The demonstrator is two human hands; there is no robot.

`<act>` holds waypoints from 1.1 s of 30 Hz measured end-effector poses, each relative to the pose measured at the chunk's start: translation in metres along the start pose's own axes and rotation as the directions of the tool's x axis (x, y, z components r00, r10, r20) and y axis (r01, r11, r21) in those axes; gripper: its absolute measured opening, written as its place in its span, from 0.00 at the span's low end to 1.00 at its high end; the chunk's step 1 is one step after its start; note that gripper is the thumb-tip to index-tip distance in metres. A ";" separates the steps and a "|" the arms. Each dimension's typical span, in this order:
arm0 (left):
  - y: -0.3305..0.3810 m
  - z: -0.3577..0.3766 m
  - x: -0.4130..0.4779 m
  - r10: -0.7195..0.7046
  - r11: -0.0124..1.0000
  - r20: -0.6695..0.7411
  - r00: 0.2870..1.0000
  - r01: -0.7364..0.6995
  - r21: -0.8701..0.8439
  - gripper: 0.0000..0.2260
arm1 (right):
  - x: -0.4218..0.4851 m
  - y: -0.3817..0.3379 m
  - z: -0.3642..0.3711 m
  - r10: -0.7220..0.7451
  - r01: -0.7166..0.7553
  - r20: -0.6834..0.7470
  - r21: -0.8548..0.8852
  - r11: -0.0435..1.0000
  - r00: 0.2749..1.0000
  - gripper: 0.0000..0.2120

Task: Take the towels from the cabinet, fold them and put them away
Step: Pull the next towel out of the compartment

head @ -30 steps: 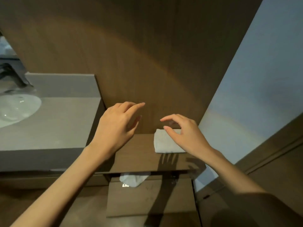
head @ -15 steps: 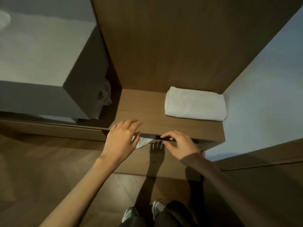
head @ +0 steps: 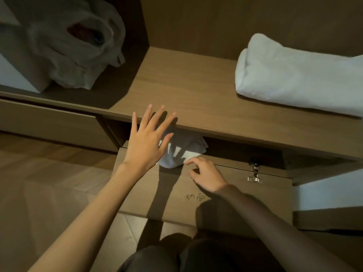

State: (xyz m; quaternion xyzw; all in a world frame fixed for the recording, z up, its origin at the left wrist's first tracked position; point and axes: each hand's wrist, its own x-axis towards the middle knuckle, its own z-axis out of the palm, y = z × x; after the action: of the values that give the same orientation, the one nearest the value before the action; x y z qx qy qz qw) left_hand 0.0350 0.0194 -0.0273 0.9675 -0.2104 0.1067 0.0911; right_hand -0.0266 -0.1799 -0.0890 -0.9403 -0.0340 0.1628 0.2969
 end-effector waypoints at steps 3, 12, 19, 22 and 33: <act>-0.012 0.035 -0.001 -0.010 1.000 -0.081 0.997 0.009 -0.006 0.23 | 0.042 0.023 0.047 -0.033 0.032 -0.017 -0.059 0.998 0.999 0.16; -0.014 0.060 -0.010 -0.018 0.995 -0.264 0.964 -0.008 -0.097 0.23 | 0.107 0.054 0.128 -0.134 0.067 -0.142 -0.402 0.913 0.981 0.22; -0.022 0.075 -0.032 0.026 0.993 -0.242 0.970 -0.053 -0.107 0.30 | 0.099 0.057 0.106 -0.277 0.192 -0.152 -0.419 0.887 0.949 0.07; -0.026 0.085 -0.039 0.019 0.992 -0.209 0.978 -0.044 -0.115 0.27 | 0.083 0.050 0.085 -0.331 0.265 -0.165 -0.327 0.907 0.929 0.05; -0.017 0.061 -0.059 -0.017 0.963 0.224 0.974 0.076 -0.258 0.37 | 0.026 -0.032 -0.005 -0.364 0.355 -0.015 -0.192 0.915 0.931 0.07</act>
State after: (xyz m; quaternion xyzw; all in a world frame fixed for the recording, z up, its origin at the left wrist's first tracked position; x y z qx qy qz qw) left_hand -0.0004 0.0439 -0.1029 0.9571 -0.2087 -0.0322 0.1984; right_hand 0.0011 -0.1524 -0.0744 -0.9454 -0.2138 0.0778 0.2334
